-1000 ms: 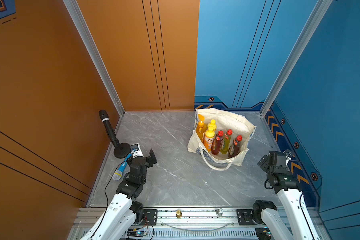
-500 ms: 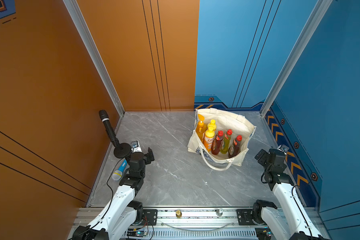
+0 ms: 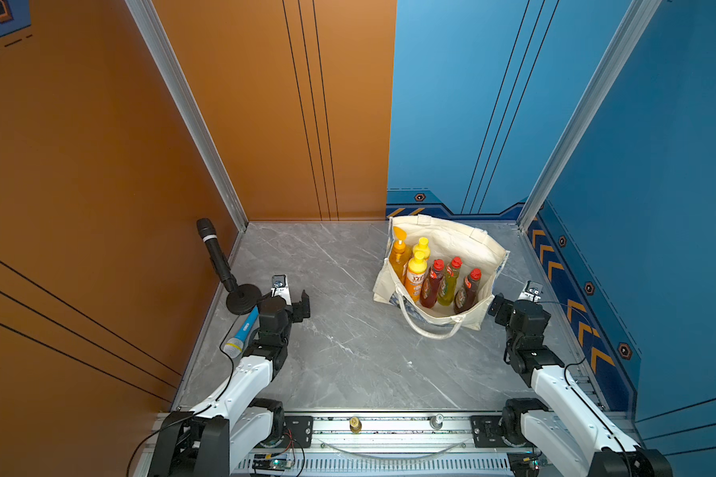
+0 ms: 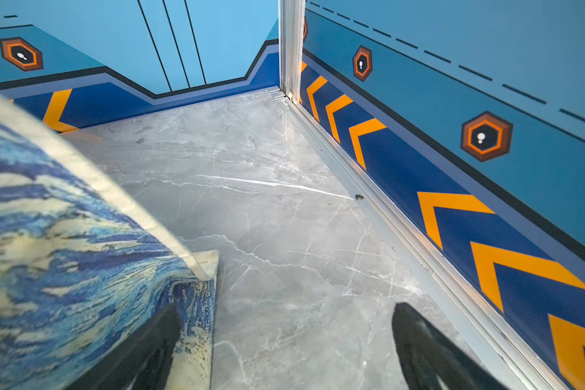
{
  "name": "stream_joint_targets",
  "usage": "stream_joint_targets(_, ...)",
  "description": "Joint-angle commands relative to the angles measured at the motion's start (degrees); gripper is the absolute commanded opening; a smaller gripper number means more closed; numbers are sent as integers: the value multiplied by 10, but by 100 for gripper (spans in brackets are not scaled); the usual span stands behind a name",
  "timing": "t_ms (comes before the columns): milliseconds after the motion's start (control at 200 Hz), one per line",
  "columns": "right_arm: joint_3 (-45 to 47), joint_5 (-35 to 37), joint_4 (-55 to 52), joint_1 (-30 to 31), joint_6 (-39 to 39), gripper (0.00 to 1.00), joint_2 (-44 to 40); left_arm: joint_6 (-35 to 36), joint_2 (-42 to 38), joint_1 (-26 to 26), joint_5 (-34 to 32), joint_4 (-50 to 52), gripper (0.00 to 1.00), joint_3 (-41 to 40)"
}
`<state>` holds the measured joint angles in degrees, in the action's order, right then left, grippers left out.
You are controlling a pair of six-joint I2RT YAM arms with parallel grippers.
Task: Pack dish soap into the shopping bag
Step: Reset both arms
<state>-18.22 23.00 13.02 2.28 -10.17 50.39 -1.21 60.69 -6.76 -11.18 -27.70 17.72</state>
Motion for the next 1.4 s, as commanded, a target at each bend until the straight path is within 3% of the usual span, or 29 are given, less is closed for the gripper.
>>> stream_joint_targets(0,12,11,74,4,30,100,16,46,37,4,62,-103,98,-14)
stream_joint_targets(626,-16,12,199,11,27,100,206,39,303,51,109,-407,98,-28)
stream_joint_targets(891,-25,20,250,11,38,100,248,21,286,80,159,-247,98,41)
stream_joint_targets(1071,-20,11,281,6,34,100,258,18,289,82,161,-257,98,38)
stream_joint_targets(1261,25,16,425,24,42,100,306,19,289,82,161,-257,98,38)
stream_joint_targets(1397,-10,25,375,34,50,100,324,20,289,81,159,-258,98,38)
